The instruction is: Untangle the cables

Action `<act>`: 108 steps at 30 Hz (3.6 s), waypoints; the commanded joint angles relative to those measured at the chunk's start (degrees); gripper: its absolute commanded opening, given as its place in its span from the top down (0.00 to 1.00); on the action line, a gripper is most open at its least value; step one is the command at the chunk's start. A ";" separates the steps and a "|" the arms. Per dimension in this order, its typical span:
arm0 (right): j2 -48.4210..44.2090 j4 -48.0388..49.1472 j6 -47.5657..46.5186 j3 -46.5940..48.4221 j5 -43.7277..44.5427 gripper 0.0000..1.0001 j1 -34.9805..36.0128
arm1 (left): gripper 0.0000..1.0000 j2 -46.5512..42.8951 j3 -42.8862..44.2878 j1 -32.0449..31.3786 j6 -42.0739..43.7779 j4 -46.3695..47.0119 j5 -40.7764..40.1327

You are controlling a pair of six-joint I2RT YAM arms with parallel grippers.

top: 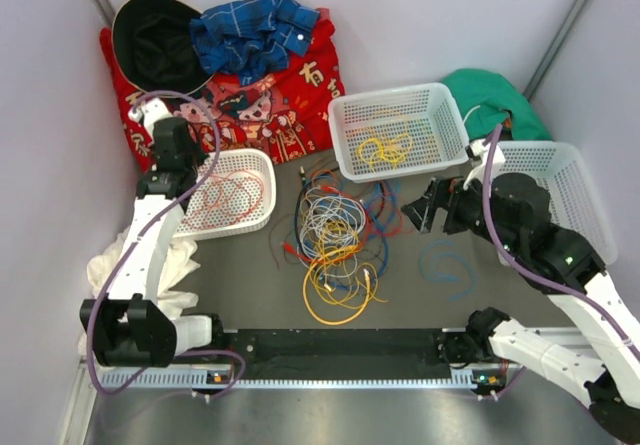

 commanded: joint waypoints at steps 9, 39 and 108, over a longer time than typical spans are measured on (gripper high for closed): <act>1.47 4.94 -0.23 -5.63 -0.59 0.01 0.25 | 0.44 -8.05 -12.51 0.23 -3.73 -0.99 9.78; 34.76 26.38 0.30 -13.47 -5.96 0.04 4.37 | 0.01 -10.07 -18.65 -48.64 -20.33 1.02 -0.76; 10.53 5.47 -2.43 9.13 2.49 1.00 10.45 | 0.02 -13.24 -30.61 -50.31 -10.49 60.34 25.43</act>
